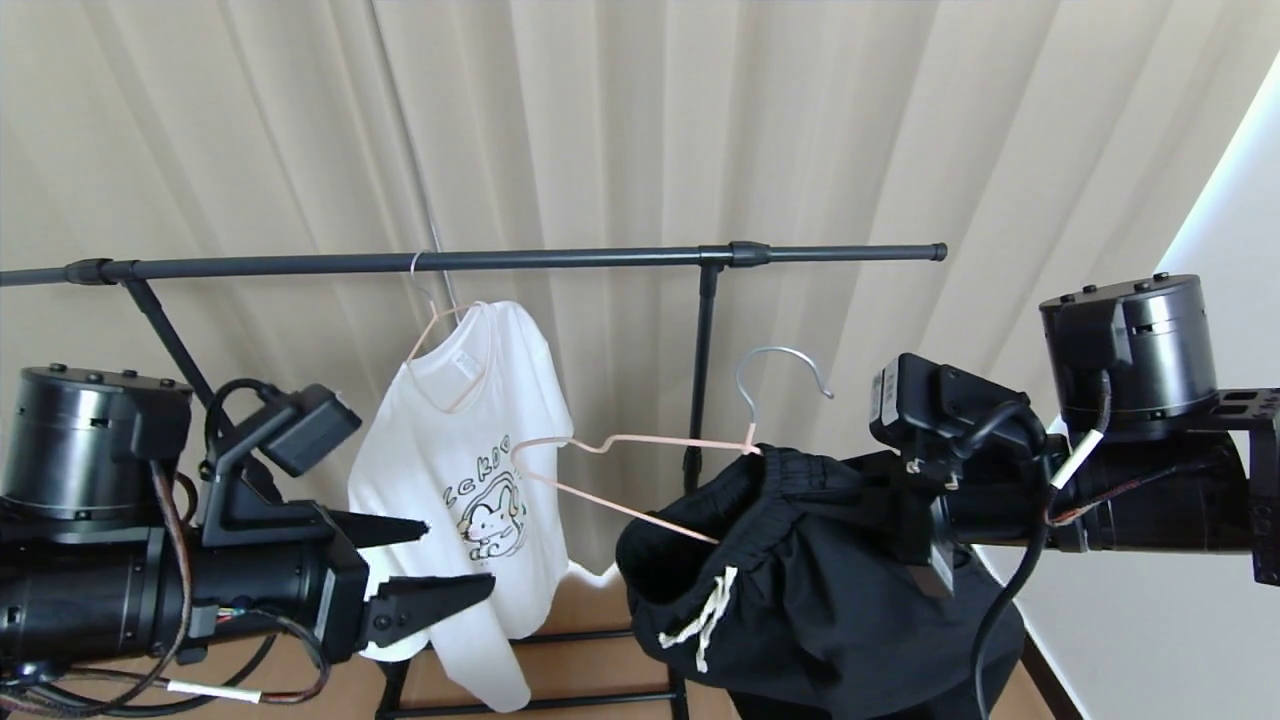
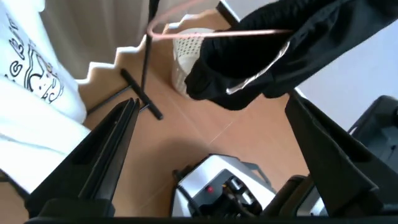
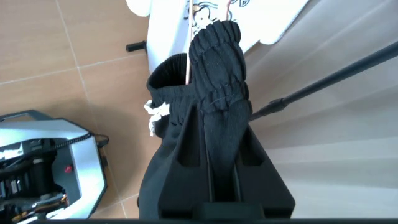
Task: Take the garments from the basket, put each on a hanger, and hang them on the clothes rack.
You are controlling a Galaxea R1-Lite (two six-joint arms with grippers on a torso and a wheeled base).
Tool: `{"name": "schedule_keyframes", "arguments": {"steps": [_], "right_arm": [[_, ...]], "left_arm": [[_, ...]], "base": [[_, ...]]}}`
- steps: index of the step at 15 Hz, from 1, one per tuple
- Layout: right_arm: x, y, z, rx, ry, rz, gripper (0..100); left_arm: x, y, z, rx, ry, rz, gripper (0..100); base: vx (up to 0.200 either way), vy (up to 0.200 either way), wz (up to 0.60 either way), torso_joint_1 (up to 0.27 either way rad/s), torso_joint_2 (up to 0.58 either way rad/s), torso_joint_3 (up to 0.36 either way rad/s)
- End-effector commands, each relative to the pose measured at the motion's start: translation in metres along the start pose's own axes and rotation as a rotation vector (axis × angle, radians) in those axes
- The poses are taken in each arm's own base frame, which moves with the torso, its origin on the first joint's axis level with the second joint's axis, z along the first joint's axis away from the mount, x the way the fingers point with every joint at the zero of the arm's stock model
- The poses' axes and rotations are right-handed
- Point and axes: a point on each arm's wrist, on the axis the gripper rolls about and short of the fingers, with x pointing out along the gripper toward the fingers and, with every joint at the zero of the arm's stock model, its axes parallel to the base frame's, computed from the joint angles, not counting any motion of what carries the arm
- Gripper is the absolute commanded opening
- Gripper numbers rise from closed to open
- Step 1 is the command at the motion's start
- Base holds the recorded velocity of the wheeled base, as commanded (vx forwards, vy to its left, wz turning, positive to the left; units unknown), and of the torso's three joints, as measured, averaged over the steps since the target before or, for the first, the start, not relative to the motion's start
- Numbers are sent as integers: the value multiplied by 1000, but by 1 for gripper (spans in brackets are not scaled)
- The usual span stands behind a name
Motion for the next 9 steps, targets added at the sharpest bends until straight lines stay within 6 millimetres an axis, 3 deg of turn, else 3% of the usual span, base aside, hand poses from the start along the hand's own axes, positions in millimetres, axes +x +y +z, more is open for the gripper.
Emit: {"name": "schedule_keyframes", "arguments": {"steps": [1,8,9], "right_arm": [[-7,1,4,9,-19,-13,0],[-7,1,7,43,-58,-28,0],[-9,2,8,41,-63,-31,0]], "left_arm": [[19,-8,-14,0,96,-50,100],[80,-23,-16,-104,186,10,100],[96,-24,-16,-145,182,60,100]], "base": [[0,0,0,0,0,0],[0,0,0,0,0,0],[0,0,0,0,0,0]]}}
